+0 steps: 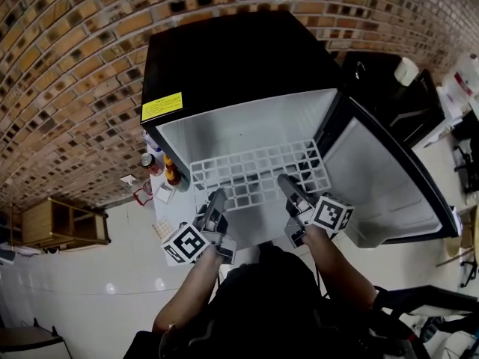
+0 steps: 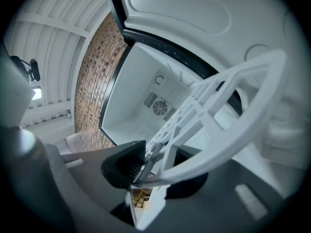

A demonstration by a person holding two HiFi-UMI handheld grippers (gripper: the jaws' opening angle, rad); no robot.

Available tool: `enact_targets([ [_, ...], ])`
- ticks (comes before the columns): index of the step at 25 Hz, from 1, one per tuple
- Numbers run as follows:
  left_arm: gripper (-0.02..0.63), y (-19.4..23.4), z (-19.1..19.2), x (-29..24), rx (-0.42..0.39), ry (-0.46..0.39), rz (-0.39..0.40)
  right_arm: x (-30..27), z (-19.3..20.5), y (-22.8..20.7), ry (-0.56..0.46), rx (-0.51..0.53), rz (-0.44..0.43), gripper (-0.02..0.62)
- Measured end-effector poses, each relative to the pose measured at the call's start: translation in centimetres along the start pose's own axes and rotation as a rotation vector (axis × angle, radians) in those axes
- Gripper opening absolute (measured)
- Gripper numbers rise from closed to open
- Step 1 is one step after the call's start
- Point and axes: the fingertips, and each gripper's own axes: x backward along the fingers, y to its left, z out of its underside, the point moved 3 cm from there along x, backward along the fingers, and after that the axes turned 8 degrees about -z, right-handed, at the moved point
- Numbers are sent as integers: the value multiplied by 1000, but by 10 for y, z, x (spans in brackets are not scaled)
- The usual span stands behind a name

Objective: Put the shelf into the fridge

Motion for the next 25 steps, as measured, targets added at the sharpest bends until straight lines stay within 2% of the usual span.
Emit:
enact_targets([
  [13, 98, -7, -8, -12, -39, -25, 9, -11, -14, -4, -2, -7, -27, 130],
  [25, 100, -3, -16, -25, -30, -46, 5, -25, -23, -13, -4, -19, -7, 130],
])
